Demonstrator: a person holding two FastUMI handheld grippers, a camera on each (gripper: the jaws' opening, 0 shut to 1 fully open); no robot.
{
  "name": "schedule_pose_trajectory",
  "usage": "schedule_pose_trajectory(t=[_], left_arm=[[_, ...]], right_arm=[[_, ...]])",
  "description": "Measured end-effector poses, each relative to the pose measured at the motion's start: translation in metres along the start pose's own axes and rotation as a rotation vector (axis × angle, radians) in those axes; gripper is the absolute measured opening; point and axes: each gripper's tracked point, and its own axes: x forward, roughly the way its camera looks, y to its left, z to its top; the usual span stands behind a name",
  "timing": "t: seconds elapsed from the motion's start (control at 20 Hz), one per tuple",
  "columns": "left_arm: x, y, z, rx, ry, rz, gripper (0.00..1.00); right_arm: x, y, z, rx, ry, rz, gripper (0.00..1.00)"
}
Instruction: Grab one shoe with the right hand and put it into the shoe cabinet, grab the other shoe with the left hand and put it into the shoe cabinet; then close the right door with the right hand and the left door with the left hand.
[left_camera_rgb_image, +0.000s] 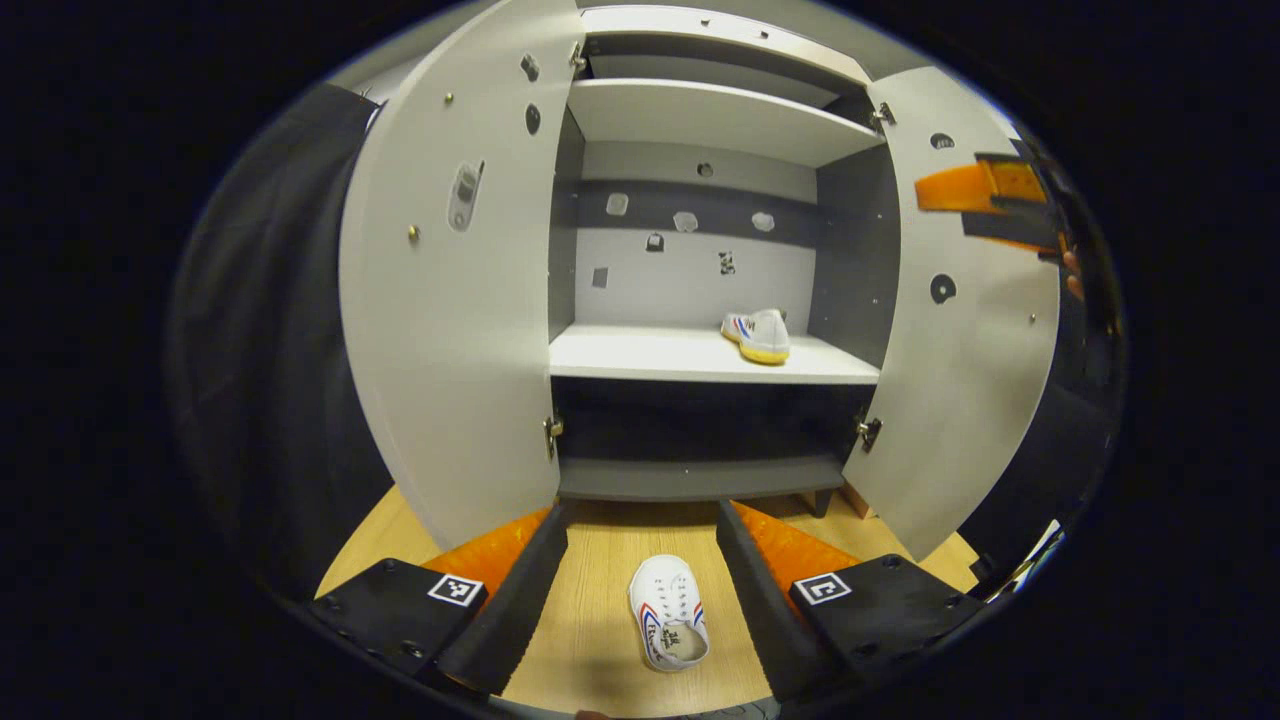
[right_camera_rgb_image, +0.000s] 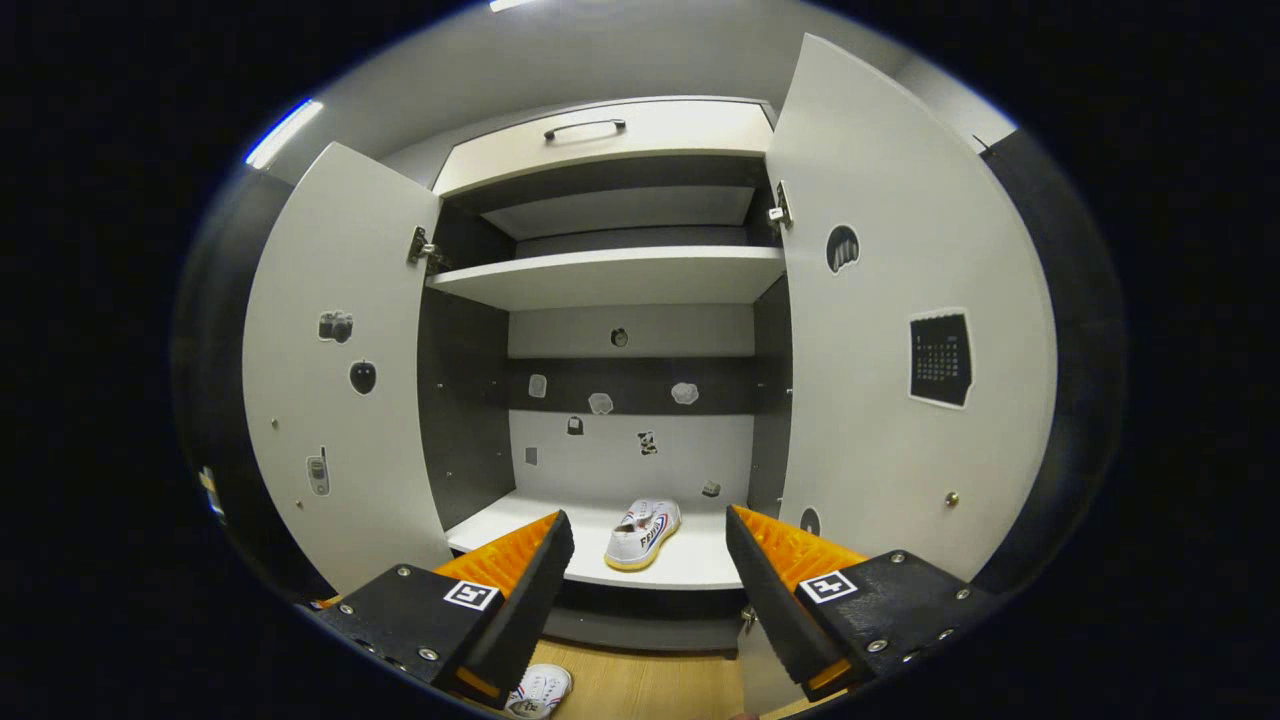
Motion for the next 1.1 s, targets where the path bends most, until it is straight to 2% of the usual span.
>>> schedule_pose_trajectory(t=[0.15,0.3,0.5,0.6,0.8,1.1], left_arm=[[0.034,0.0,-0.057,-0.024,0.1,-0.018,0.97],[0.06,0.003,-0.11,-0.003,0.191,-0.014,0.99],[0.082,0.007,-0.172,0.058,0.28,-0.012,0.98],[0.084,0.004,-0.203,0.047,0.352,-0.006,0.99],[0.091,0.008,-0.24,0.044,0.423,0.002,0.98],[0.095,0.008,-0.26,-0.016,0.496,-0.003,0.98]], right_arm=[[-0.013,-0.006,0.005,-0.013,-0.023,-0.011,0.93],[-0.023,-0.013,0.004,-0.011,-0.026,-0.032,0.93],[-0.03,-0.024,-0.002,-0.022,-0.018,-0.062,0.93],[-0.033,-0.03,-0.007,-0.035,-0.005,-0.076,0.93],[-0.036,-0.033,-0.019,-0.042,0.018,-0.079,0.94],[-0.039,-0.041,-0.038,-0.027,0.063,-0.091,0.94]])
